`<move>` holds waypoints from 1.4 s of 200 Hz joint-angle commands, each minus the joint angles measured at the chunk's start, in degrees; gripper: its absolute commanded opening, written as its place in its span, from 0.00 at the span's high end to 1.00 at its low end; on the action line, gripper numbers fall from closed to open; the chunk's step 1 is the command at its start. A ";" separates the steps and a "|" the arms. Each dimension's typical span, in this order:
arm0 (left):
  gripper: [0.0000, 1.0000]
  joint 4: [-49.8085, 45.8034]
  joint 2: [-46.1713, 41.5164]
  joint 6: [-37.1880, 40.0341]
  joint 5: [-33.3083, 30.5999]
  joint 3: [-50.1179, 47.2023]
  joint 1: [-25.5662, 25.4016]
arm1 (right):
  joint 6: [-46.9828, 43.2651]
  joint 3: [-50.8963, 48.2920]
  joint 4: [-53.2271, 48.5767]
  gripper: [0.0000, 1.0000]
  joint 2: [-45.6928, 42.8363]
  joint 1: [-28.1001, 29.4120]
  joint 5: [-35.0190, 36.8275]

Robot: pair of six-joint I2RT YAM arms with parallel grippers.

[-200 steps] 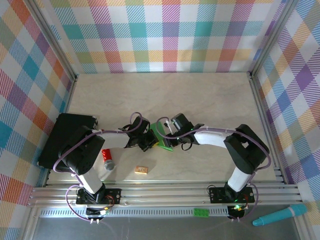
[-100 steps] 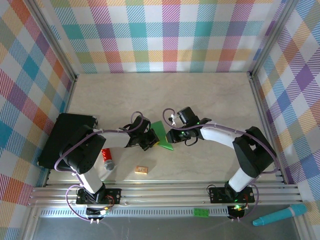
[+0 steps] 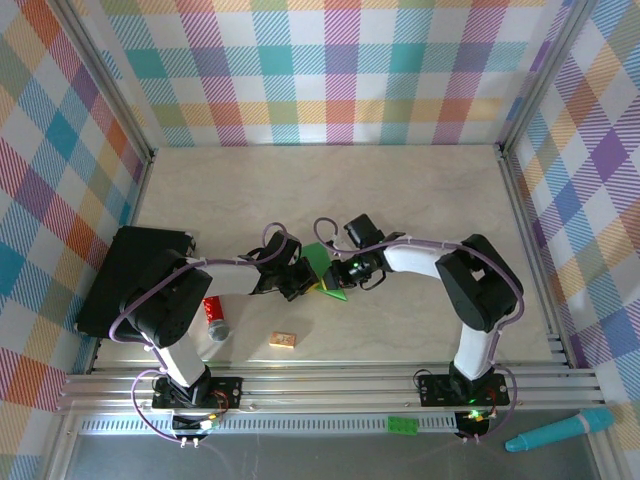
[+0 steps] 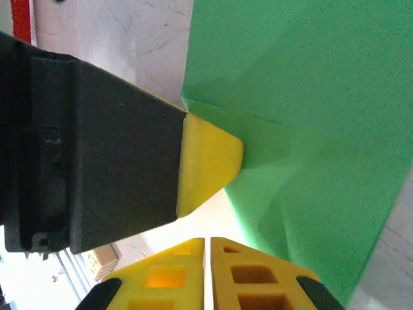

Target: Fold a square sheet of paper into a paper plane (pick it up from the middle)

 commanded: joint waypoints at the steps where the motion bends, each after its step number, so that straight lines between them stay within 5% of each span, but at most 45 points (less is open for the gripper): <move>1: 1.00 -5.06 2.73 0.81 -3.00 -0.58 -0.05 | -0.83 1.77 -0.41 0.87 1.80 0.43 -1.86; 181: 1.00 -11.31 4.70 1.99 -4.84 0.33 0.31 | -3.76 0.50 -5.74 0.88 4.09 0.22 4.89; 280: 1.00 -13.33 5.98 3.02 -5.38 1.51 0.40 | -5.08 -3.36 -10.93 0.87 0.60 -2.71 2.24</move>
